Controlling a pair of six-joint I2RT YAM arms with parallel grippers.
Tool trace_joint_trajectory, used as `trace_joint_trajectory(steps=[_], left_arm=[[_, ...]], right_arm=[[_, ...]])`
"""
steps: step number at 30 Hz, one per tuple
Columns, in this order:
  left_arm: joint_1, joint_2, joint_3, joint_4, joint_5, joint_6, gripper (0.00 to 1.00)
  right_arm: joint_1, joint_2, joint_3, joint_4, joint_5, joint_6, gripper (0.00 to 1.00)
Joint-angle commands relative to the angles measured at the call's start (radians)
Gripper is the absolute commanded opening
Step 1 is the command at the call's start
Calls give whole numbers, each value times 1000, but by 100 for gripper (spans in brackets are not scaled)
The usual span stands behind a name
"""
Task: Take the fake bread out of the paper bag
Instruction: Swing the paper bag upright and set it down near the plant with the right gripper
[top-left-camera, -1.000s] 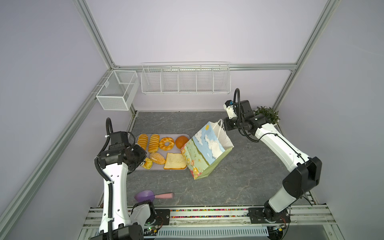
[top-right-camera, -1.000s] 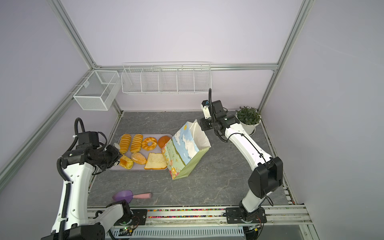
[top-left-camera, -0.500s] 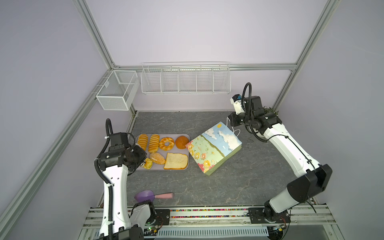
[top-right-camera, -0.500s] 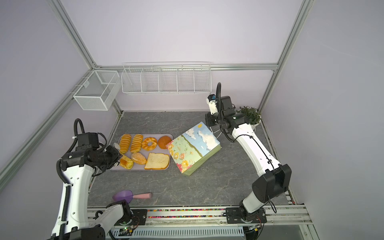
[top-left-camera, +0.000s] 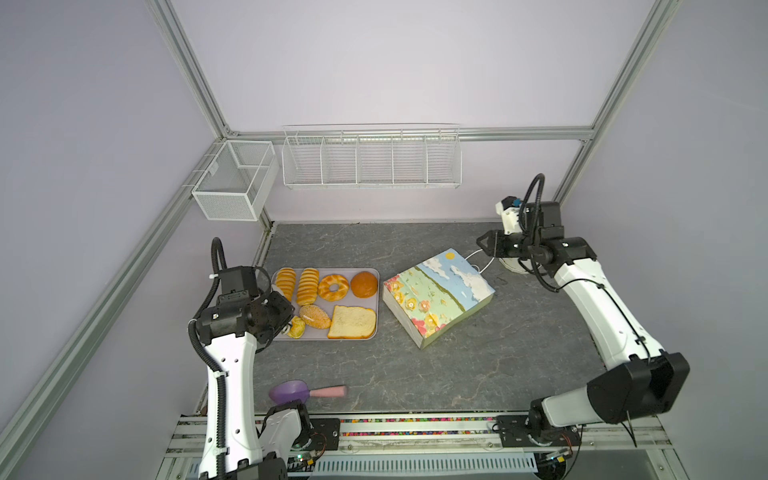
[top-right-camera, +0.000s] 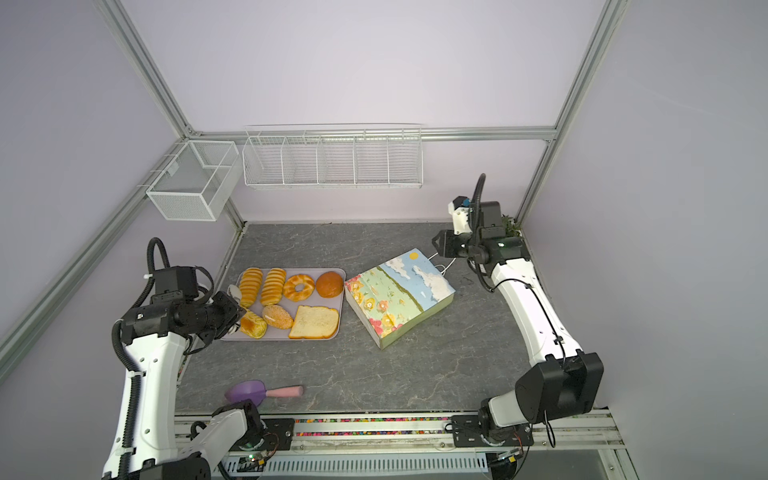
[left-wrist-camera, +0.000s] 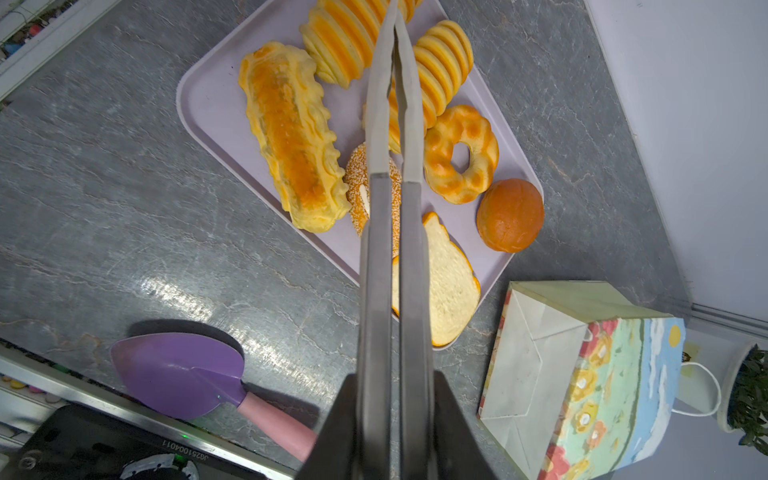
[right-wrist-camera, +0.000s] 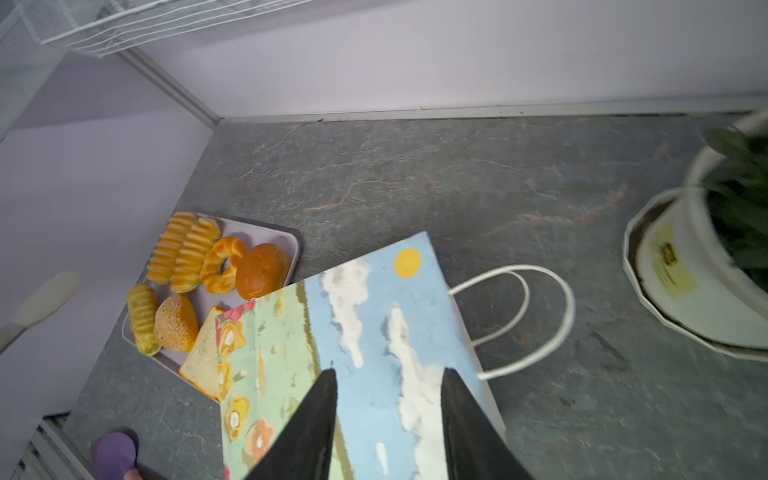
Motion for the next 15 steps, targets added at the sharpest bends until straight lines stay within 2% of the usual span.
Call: trace_joint_trajectory(steps=[1, 5, 10, 15], left_arm=[[-9, -19, -8, 13, 27, 20, 23], [-15, -28, -18, 18, 42, 15, 22], [-17, -42, -36, 22, 51, 16, 22], [-18, -55, -57, 23, 50, 16, 21]], right_arm=[[-125, -7, -87, -23, -185, 63, 52], [-214, 14, -192, 22, -288, 92, 62], [-214, 110, -221, 49, -384, 94, 62], [-181, 186, -209, 64, -401, 90, 62]])
